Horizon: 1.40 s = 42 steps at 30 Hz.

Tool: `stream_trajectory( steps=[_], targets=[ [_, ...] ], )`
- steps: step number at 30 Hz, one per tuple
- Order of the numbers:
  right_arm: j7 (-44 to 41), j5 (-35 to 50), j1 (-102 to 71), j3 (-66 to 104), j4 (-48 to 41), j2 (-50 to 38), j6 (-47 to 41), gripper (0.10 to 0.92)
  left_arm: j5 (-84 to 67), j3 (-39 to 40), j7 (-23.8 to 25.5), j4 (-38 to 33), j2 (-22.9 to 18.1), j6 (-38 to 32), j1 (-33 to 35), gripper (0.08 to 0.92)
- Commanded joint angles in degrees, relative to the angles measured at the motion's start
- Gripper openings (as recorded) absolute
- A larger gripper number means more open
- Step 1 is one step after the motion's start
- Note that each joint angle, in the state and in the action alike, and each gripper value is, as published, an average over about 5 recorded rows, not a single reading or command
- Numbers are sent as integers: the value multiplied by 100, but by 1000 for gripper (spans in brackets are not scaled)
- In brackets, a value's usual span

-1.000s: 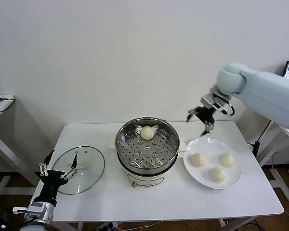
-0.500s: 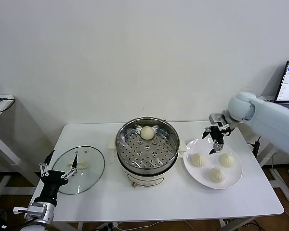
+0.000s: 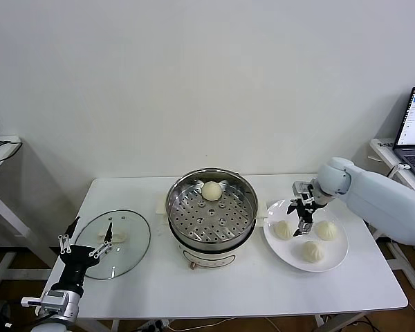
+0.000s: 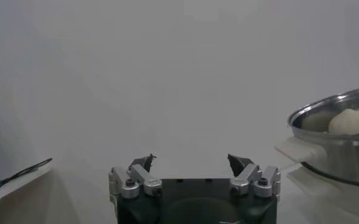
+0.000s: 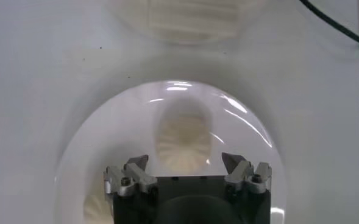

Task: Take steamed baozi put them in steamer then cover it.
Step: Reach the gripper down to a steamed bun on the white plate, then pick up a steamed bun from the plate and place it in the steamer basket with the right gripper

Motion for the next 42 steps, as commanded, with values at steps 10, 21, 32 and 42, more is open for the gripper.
stream_trajectory(
  steps=[10,21,32,42],
  targets=[
    [178,-461,-509,396,-248,229,29,823,2,-4,6,37,3,-11,-7,823],
    [177,-502,-578,509,-299,328,40,723,2,-18,4,41,2,-9,-11,823],
    [27,-141,-191,275,32,-66,6,670,1,-16,3,25,-6,-9,-3,823],
    [-235,1472,2117,-1531,1721,-1274,-359,670,12,13,-5,-36,35,0,30,823]
  ],
)
